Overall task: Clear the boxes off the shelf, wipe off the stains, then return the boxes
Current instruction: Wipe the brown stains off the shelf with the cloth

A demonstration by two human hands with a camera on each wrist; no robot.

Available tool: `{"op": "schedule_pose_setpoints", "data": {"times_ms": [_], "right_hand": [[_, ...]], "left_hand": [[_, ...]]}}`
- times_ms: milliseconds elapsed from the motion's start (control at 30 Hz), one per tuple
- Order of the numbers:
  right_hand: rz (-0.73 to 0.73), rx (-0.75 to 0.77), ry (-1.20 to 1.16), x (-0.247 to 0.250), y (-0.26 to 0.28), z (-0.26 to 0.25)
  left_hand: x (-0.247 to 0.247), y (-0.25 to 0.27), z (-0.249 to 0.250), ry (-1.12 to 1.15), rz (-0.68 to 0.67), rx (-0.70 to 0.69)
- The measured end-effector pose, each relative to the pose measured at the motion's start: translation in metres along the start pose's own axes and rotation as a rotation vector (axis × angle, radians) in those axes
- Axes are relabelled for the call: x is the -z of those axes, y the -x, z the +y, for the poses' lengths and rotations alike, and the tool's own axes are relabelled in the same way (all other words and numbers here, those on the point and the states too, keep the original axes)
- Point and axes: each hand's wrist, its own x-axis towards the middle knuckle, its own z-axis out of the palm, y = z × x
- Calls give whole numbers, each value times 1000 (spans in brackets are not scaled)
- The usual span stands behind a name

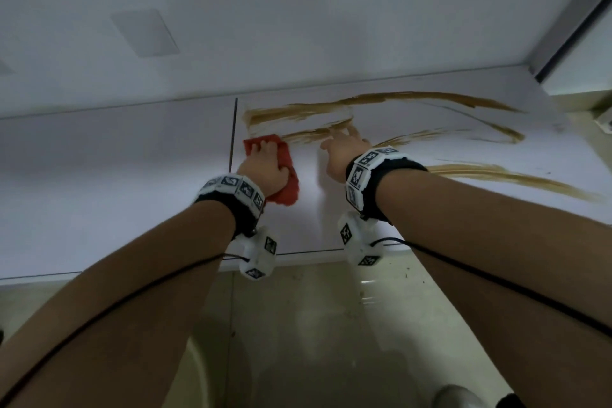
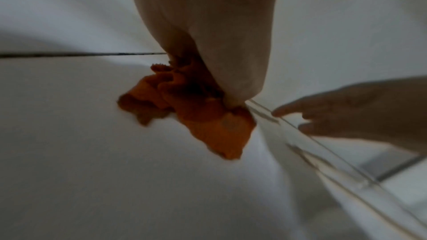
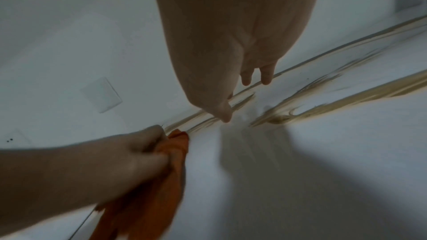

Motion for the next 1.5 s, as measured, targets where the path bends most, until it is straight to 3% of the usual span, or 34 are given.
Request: {"op": "schedule_pose_setpoints", "data": {"times_ms": [100,167,333,500,600,767,900,967,1067,1200,1333,1500], "right_hand": [[20,-2,-19,5,-1,2],[38,8,-23,5,0,0],[13,-6,27,3,8,-1],[10,1,-43,-10,3,8],[3,-7,-17,-15,2,11],[34,-19,-25,-18,-3,20],[36,-22,-46,-6,-2,20],[28,-23,-49,-4,0,16],[24,-27,-37,-7,5,13],[5,-25,-19,-11,7,14],[7,-33,-16,-14,6,18],[22,-78,-35,-12,9,26]], "left_hand": [[-1,15,-10,-103,-83,-168],[4,24,-27,-134,-126,-201],[8,29,-64,-127,-40,-46],[2,10,-34,148,28,121],[1,-6,-15,124,23,108],[2,0,20,79,-41,-114],[11,15,4,-1,-181,-286],[19,25,-20,59,-205,-235],[20,30,-48,106,-72,-57],[7,9,-36,137,12,115],[0,-9,4,49,8,7],[-5,-5,48,10,-70,-279]]}}
